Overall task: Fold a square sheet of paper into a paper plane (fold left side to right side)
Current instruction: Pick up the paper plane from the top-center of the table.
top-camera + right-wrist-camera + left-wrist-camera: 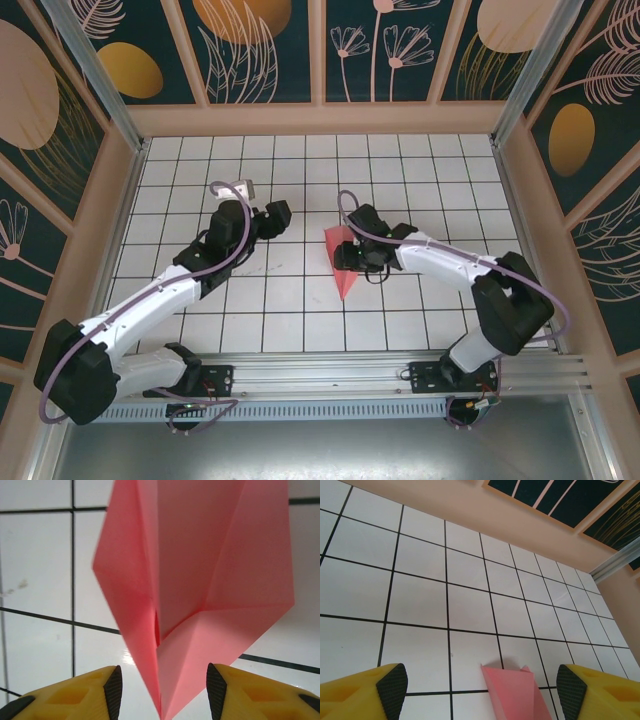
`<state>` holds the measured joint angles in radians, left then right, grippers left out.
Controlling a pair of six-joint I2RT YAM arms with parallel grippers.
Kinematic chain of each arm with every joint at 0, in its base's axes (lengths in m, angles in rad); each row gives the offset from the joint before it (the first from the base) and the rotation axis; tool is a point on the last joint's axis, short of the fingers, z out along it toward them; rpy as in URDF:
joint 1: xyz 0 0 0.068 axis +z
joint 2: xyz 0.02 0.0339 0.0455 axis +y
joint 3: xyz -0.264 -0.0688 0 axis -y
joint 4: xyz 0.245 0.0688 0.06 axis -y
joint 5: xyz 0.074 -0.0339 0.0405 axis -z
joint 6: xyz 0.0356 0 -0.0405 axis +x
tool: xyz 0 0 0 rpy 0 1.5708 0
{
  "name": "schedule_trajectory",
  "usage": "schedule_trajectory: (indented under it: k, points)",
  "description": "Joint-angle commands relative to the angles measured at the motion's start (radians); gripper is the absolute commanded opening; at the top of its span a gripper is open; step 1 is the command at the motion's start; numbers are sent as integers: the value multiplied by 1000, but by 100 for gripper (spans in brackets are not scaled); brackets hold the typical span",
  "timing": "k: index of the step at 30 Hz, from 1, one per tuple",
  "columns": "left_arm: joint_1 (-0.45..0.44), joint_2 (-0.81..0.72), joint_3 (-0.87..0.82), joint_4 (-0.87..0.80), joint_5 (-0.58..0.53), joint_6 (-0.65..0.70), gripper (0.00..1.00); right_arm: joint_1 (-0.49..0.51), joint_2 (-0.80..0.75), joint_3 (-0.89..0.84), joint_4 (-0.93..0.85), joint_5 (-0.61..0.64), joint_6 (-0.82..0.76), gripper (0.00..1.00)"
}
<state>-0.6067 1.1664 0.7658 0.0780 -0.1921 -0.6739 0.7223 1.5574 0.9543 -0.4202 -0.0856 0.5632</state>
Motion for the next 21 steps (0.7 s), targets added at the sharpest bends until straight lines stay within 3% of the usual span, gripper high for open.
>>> schedule_trajectory:
  k: [1, 15, 21]
  points:
    - [6, -25, -15, 21, -24, 0, 81, 22, 48, 40, -22, 9, 17, 48]
    - [6, -50, -25, 1, -44, 6, 82, 30, 215, 120, -16, 61, -23, 33]
    - [6, -75, -22, -22, -56, 21, 83, 1, 222, 223, -102, 119, -86, 4]
